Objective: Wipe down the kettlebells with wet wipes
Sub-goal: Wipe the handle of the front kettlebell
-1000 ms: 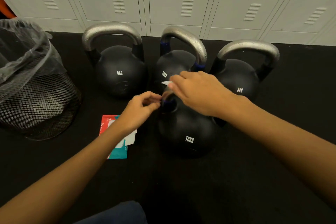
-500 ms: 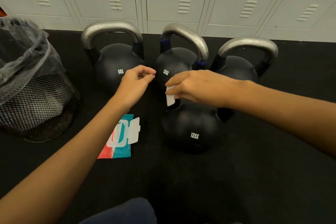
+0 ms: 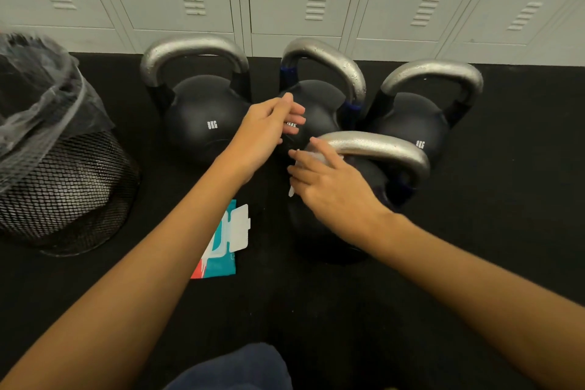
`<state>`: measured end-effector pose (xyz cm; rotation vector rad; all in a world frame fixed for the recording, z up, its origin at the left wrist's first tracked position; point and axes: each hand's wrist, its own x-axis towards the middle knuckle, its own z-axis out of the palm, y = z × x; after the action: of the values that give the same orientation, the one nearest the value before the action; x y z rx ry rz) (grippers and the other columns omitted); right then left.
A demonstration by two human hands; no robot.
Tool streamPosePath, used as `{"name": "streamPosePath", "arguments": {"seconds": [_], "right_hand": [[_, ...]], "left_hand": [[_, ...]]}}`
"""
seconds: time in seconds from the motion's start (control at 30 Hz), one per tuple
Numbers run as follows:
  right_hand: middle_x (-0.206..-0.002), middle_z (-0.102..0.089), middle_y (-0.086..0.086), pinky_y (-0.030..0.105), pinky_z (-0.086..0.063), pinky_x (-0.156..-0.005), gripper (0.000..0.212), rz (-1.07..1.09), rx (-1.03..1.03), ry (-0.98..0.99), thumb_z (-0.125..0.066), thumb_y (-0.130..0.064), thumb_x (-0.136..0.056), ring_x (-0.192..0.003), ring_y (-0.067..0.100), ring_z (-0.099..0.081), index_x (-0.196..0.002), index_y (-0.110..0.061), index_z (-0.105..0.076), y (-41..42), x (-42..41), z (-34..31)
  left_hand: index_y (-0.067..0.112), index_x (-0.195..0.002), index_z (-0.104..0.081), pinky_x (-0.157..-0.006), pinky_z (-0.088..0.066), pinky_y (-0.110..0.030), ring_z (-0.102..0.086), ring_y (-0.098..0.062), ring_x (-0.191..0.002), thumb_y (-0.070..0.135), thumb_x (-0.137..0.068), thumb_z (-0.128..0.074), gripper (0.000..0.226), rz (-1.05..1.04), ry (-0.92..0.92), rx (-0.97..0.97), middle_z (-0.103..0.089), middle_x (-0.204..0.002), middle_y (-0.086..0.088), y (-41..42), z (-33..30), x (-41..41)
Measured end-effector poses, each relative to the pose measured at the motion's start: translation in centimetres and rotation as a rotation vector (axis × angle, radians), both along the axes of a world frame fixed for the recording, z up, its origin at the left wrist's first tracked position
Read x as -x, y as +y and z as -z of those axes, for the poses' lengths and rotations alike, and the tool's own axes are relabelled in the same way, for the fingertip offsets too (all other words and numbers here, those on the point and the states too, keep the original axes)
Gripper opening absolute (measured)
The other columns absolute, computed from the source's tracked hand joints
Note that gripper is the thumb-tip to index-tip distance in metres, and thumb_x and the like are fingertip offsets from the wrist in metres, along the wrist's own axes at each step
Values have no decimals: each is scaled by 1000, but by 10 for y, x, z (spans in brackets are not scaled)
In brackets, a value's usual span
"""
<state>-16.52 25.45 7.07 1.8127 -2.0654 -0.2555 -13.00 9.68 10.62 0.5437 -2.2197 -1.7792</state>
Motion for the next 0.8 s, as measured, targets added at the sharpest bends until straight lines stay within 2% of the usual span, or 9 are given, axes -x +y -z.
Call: {"name": "streamPosePath", "arguments": {"seconds": [0.07, 0.13, 0.17, 0.23, 0.3, 0.37, 0.5, 0.6, 0.8], "right_hand": [[-131, -64, 6, 51, -1, -118, 30, 89, -136, 34, -57, -16, -88, -141, 26, -41, -114, -15, -73, 4, -11, 6], [-150, -46, 11, 52, 13, -110, 40, 174, -298, 51, -59, -14, -92, -150, 28, -20, -132, -12, -60, 13, -16, 16], [-153, -42, 13, 51, 13, -110, 44, 177, -323, 49, -59, -12, -92, -150, 29, -16, -136, -10, -56, 16, -17, 19], [-144, -53, 12, 48, -5, -114, 48, 148, -285, 18, -72, -12, -82, -145, 27, -32, -129, -9, -63, 21, -17, 25], [-124, -68, 10, 42, -29, -111, 47, 113, -157, -116, -84, -13, -68, -129, 25, -55, -113, -10, -73, 23, -15, 28], [-112, -73, 8, 40, -42, -106, 40, 96, -35, -284, -82, -12, -71, -114, 24, -65, -110, -12, -74, 27, -16, 27], [-113, -69, -3, 32, -47, -97, 27, 393, 306, -839, -54, -24, -100, -108, 13, -57, -124, -22, -66, 32, -34, 9], [-113, -69, -11, 21, -45, -97, 29, 693, 665, -1188, -52, -32, -101, -111, 2, -57, -125, -24, -67, 30, -48, 2], [-101, -71, -17, 14, -46, -90, 22, 982, 1288, -1499, -57, -29, -99, -99, -9, -61, -112, -24, -74, 15, -51, -6]], "left_hand": [[26, -100, -65, -84, -48, -29, -65, -13, -97, 38, -102, -34, 33, 22, -7, 4, -70, -99, 7, 0, 0, -1], [27, -99, -65, -84, -48, -28, -65, -12, -97, 39, -102, -34, 33, 34, -21, 1, -70, -100, 7, 1, 0, -2], [27, -99, -65, -84, -48, -28, -65, -12, -96, 39, -102, -34, 33, 36, -27, -1, -69, -100, 7, 1, 1, -2], [27, -99, -65, -83, -47, -27, -65, -12, -96, 40, -102, -34, 34, 40, -34, -5, -70, -100, 6, 1, 1, -3], [26, -100, -66, -82, -47, -27, -65, -14, -96, 41, -102, -34, 35, 48, -45, -2, -70, -100, 5, 3, 2, -3], [24, -103, -66, -84, -48, -29, -65, -15, -97, 40, -102, -34, 36, 66, -59, 8, -69, -101, 3, 5, 3, -3], [19, -108, -66, -88, -48, -32, -64, -17, -100, 39, -102, -34, 38, 85, -78, 4, -69, -104, 1, 9, 2, -2], [17, -109, -65, -86, -48, -30, -65, -14, -95, 39, -102, -34, 39, 102, -80, 1, -69, -103, 1, 13, 1, -1], [20, -103, -67, -81, -45, -21, -62, -6, -95, 43, -101, -33, 41, 148, -95, 38, -68, -98, 6, 17, 3, -4]]}}
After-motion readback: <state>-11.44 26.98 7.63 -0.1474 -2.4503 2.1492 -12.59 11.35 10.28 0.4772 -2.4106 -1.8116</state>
